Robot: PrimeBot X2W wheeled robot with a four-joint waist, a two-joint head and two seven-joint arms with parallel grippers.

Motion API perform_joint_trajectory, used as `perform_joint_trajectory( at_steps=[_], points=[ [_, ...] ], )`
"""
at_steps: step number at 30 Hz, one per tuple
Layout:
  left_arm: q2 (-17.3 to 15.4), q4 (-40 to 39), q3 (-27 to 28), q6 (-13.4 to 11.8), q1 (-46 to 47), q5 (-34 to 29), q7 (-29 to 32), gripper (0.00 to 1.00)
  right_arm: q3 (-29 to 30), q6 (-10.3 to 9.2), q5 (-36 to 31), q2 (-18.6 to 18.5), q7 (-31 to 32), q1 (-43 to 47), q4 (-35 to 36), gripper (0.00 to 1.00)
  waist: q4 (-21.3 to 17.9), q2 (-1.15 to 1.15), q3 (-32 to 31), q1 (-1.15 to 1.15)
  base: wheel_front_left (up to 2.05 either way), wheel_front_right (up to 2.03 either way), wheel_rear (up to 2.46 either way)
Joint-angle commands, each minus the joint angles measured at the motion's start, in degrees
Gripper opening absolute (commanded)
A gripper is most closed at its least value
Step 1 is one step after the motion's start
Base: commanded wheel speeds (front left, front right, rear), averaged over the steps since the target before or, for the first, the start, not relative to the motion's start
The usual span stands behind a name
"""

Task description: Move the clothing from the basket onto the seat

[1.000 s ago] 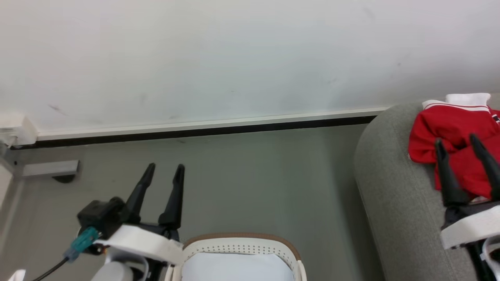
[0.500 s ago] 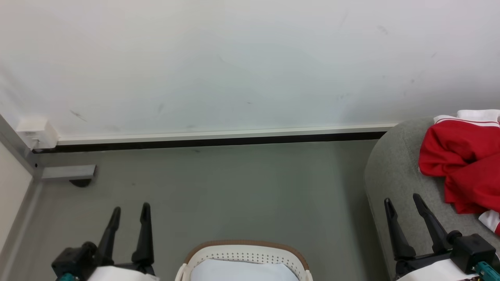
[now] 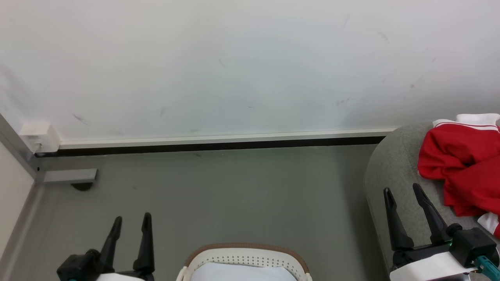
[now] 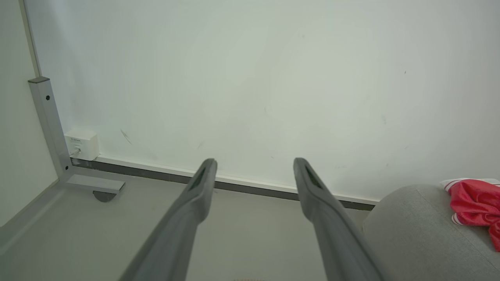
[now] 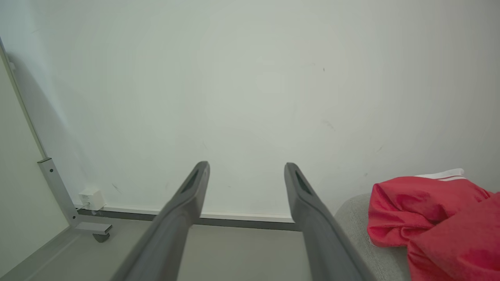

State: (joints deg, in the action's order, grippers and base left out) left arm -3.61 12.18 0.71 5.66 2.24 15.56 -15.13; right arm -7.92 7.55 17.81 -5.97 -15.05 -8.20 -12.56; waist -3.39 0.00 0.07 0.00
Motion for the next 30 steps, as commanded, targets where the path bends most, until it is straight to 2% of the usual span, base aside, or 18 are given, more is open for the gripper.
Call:
perform_joint_trajectory(
  at_steps=[1,9,10,14,30],
  points=[
    [0.15,0.19,0.43,0.32,0.34,-0.63,-0.02,1.00,0.14,-0.13,0.01,-0.09,-0.14,-0.22,0.27,1.00,-0.10,0.00,-0.02,0.00,0.00,0.00,0.00],
    [0.53,0.82,1.23,1.07,0.63,-1.36,-0.02,1.00,-0.56,-0.13,0.28,-0.03,-0.15,0.16,-0.21,1.00,-0.23,0.00,-0.24,0.00,0.00,0.00,0.00],
    [0.63,0.68,1.03,0.95,0.23,-0.91,0.00,0.00,-0.68,0.00,0.01,0.21,0.00,0.07,-0.23,0.00,-0.23,0.00,-0.25,0.00,0.00,0.00,0.00],
    [1.02,2.42,0.93,0.94,-0.42,-0.12,0.36,0.00,-0.81,0.01,0.74,0.55,0.29,1.26,-1.48,0.00,-0.21,0.00,-0.26,0.00,0.00,0.00,0.00],
    [0.93,2.28,2.03,1.15,0.70,16.12,4.91,0.00,2.15,-0.01,16.65,0.84,4.55,1.24,-1.47,0.00,0.25,0.00,-0.23,0.00,0.00,0.00,0.00]
  ],
)
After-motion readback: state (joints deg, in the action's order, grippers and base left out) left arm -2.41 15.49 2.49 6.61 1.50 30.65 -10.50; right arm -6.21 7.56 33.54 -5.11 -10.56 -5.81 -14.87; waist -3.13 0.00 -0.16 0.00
